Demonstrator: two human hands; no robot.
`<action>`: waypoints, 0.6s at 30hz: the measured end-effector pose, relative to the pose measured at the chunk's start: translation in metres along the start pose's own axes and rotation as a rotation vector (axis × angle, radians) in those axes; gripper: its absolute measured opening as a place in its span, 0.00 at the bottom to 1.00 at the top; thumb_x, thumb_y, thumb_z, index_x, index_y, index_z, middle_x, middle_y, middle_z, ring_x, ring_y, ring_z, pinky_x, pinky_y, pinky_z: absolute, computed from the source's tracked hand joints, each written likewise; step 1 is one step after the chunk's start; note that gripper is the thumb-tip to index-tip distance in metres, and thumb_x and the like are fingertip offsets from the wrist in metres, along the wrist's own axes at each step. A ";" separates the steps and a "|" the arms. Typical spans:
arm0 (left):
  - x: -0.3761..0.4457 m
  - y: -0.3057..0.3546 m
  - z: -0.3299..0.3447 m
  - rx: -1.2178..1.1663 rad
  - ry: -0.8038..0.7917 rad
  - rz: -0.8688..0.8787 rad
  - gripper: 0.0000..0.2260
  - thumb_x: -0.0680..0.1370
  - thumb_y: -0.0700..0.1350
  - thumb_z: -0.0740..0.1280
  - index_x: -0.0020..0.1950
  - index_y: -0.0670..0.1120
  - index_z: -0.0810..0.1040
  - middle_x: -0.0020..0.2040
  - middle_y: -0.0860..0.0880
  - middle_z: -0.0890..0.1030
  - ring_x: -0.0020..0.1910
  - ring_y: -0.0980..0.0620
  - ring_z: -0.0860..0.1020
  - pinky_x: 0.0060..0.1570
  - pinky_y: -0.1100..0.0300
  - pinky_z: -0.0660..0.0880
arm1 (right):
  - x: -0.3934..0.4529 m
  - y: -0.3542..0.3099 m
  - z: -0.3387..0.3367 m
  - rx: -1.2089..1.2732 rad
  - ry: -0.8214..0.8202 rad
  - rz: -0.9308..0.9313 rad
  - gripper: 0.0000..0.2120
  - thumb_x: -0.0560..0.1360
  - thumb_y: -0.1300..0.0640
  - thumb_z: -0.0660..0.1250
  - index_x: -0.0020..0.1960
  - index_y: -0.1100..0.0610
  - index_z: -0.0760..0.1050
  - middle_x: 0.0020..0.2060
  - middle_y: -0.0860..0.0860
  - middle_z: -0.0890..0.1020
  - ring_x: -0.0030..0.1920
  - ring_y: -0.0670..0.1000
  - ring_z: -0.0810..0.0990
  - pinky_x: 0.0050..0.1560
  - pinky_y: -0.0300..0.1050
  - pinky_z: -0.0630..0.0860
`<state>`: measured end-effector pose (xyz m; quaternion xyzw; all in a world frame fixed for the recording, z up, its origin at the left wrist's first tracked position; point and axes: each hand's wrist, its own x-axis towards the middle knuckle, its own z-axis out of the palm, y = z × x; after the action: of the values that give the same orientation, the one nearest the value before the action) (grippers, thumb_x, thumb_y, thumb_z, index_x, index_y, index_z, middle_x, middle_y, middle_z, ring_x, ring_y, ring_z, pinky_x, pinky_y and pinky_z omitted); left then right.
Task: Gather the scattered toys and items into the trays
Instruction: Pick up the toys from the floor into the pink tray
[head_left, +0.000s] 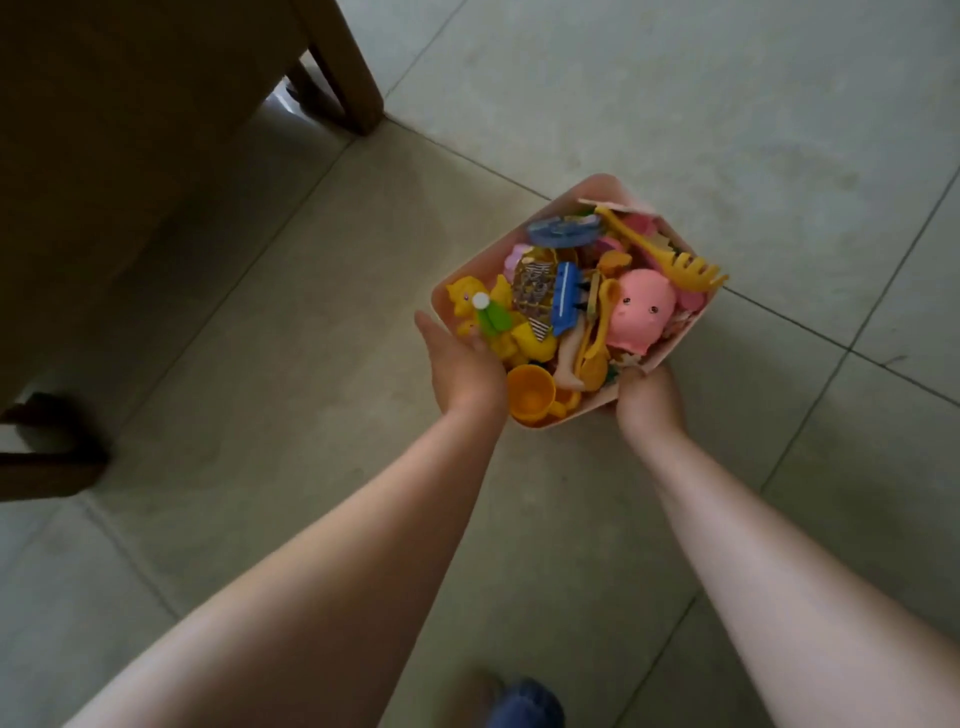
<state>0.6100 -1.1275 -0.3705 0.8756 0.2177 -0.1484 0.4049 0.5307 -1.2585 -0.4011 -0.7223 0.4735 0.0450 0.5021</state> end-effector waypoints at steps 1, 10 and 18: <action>-0.008 0.008 -0.007 -0.048 -0.005 -0.057 0.27 0.83 0.51 0.54 0.79 0.50 0.45 0.74 0.47 0.66 0.68 0.43 0.70 0.61 0.57 0.69 | -0.006 -0.009 -0.003 0.007 0.007 0.015 0.14 0.78 0.63 0.55 0.58 0.63 0.76 0.52 0.59 0.80 0.55 0.59 0.78 0.46 0.45 0.70; -0.064 0.101 -0.102 -0.259 0.025 -0.303 0.18 0.83 0.54 0.52 0.69 0.51 0.71 0.62 0.45 0.77 0.61 0.41 0.75 0.58 0.54 0.70 | -0.082 -0.136 -0.075 -0.062 -0.081 0.087 0.13 0.80 0.60 0.54 0.59 0.67 0.70 0.57 0.66 0.78 0.55 0.65 0.77 0.47 0.49 0.71; -0.097 0.230 -0.186 -0.373 0.221 -0.485 0.22 0.83 0.56 0.48 0.70 0.47 0.70 0.66 0.42 0.74 0.64 0.40 0.72 0.64 0.49 0.69 | -0.108 -0.288 -0.141 -0.209 -0.243 -0.018 0.11 0.81 0.60 0.54 0.57 0.67 0.68 0.55 0.65 0.79 0.54 0.64 0.79 0.43 0.48 0.74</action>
<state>0.6575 -1.1420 -0.0633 0.7199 0.4859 -0.1022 0.4849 0.6237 -1.2842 -0.0770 -0.7642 0.3954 0.1765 0.4780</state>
